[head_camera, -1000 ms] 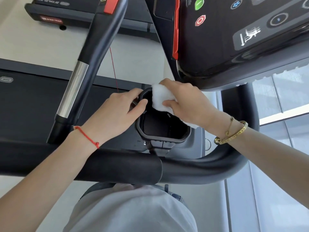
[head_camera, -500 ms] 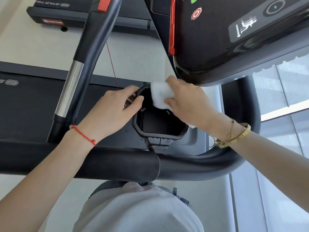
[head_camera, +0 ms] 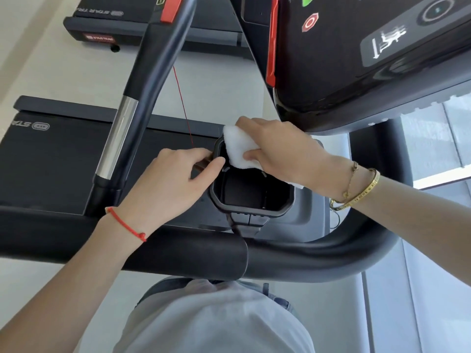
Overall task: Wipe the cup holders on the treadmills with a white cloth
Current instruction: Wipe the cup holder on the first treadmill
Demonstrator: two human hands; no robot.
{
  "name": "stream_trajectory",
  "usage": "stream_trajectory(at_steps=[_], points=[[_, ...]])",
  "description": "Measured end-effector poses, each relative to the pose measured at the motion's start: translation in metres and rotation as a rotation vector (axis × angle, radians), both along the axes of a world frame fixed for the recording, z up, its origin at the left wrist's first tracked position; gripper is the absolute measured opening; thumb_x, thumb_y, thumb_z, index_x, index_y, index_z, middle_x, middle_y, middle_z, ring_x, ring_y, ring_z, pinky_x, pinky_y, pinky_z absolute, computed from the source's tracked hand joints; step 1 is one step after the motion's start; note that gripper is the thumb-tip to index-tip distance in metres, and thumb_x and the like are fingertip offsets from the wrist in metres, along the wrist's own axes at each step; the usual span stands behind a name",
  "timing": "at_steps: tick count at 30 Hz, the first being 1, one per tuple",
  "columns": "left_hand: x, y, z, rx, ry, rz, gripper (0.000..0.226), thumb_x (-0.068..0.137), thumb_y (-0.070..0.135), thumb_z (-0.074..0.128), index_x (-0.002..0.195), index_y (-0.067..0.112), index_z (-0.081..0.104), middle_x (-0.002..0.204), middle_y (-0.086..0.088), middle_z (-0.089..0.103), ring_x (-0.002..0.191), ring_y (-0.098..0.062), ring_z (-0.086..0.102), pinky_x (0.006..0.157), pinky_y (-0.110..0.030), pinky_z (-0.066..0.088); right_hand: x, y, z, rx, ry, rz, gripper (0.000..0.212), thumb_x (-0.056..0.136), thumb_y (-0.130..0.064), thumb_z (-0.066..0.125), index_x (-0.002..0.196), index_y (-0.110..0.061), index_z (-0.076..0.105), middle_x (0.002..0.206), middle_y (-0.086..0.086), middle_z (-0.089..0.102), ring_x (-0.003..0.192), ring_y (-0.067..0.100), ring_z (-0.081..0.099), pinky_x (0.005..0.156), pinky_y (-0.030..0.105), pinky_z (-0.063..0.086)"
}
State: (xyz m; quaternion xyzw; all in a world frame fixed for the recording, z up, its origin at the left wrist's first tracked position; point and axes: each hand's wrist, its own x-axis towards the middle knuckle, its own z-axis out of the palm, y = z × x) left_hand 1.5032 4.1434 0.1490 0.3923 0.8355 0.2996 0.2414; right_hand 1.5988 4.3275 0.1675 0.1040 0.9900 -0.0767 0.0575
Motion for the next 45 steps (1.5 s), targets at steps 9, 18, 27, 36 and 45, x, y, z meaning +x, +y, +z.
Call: stream_trajectory(at_steps=[9,18,27,36,45], points=[[0.025,-0.012,0.008,0.041,-0.019,0.057,0.022,0.094,0.047,0.052,0.083,0.035,0.068,0.085,0.023,0.071,0.051,-0.014,0.06,0.059,-0.03,0.049,-0.028,0.01,0.0,-0.06,-0.012,0.457,0.037,0.09,-0.019,0.057,0.126,-0.018,0.048,0.11,0.003,0.054,0.082,0.029,0.055,0.063,0.037,0.042],[0.037,-0.016,0.006,0.089,0.019,0.193,0.018,0.09,0.044,0.062,0.087,0.031,0.074,0.088,0.029,0.069,0.076,-0.026,0.07,0.069,-0.031,0.05,-0.025,0.003,-0.003,0.157,0.089,0.555,0.037,0.09,-0.015,0.056,0.126,-0.021,0.047,0.115,0.0,0.05,0.091,0.022,0.054,0.047,0.024,0.011],[0.039,-0.013,0.007,0.111,0.049,0.166,0.024,0.092,0.034,0.063,0.112,0.024,0.072,0.091,0.025,0.071,0.093,0.013,0.063,0.091,-0.008,0.045,-0.006,0.0,-0.011,0.192,0.079,0.13,0.04,0.1,-0.041,0.046,0.124,-0.01,0.038,0.107,0.009,0.059,0.091,0.035,0.063,0.061,0.034,0.029],[0.032,-0.003,0.007,0.11,0.015,0.096,0.051,0.095,0.029,0.06,0.143,0.038,0.047,0.109,0.033,0.053,0.097,0.013,0.057,0.077,0.003,0.041,0.038,-0.004,-0.005,0.019,0.112,-0.173,0.037,0.102,-0.034,0.039,0.125,-0.005,0.037,0.114,0.016,0.058,0.1,0.035,0.06,0.069,0.031,0.03],[0.011,0.01,0.01,0.089,0.049,-0.01,0.045,0.095,0.026,0.062,0.139,0.031,0.052,0.104,0.024,0.058,0.091,0.012,0.057,0.073,0.006,0.037,0.06,-0.02,-0.001,-0.223,0.25,-0.46,0.032,0.102,-0.031,0.044,0.122,-0.006,0.048,0.091,0.011,0.06,0.082,0.029,0.057,0.059,0.023,0.024]])
